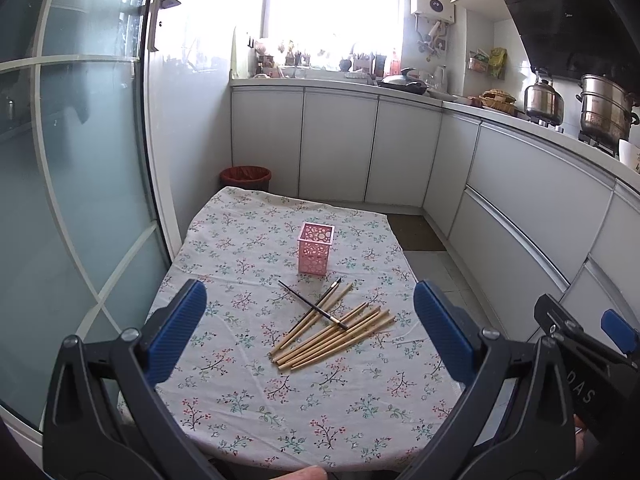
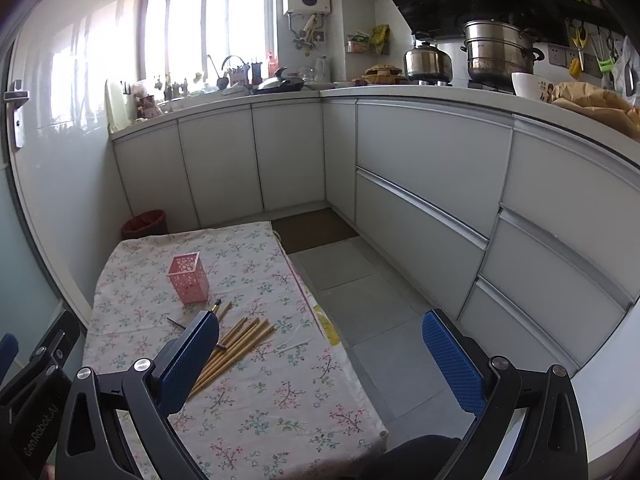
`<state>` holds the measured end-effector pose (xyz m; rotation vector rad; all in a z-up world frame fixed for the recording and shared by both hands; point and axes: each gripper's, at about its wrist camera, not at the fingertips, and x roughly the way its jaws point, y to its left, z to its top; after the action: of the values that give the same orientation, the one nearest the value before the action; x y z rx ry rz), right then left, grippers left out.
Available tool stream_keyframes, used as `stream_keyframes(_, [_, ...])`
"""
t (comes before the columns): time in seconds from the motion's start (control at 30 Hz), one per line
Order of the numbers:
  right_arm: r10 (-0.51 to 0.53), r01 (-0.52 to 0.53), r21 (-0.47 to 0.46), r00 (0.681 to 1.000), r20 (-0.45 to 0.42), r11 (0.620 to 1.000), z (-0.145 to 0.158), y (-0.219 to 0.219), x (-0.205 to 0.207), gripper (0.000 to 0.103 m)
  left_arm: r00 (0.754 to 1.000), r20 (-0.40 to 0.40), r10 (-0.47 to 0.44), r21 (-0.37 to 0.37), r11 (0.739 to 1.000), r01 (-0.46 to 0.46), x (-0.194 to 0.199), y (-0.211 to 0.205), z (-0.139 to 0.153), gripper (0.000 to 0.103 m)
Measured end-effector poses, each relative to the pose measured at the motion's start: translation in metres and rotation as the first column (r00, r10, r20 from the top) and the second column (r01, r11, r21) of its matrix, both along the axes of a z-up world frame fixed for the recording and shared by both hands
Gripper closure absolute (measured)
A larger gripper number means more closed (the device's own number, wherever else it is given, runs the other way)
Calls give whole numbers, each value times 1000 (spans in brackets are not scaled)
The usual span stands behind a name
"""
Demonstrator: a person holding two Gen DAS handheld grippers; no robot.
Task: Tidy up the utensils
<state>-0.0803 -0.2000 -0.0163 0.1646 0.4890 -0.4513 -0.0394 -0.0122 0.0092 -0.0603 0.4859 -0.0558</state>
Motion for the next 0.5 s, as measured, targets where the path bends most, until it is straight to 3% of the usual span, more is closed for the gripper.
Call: stream_keyframes(0.5, [3,-3,3,1000,-1,1000,0,0,-1,0,1000,-8,5,-3,1000,-5,1,-1,-1,0])
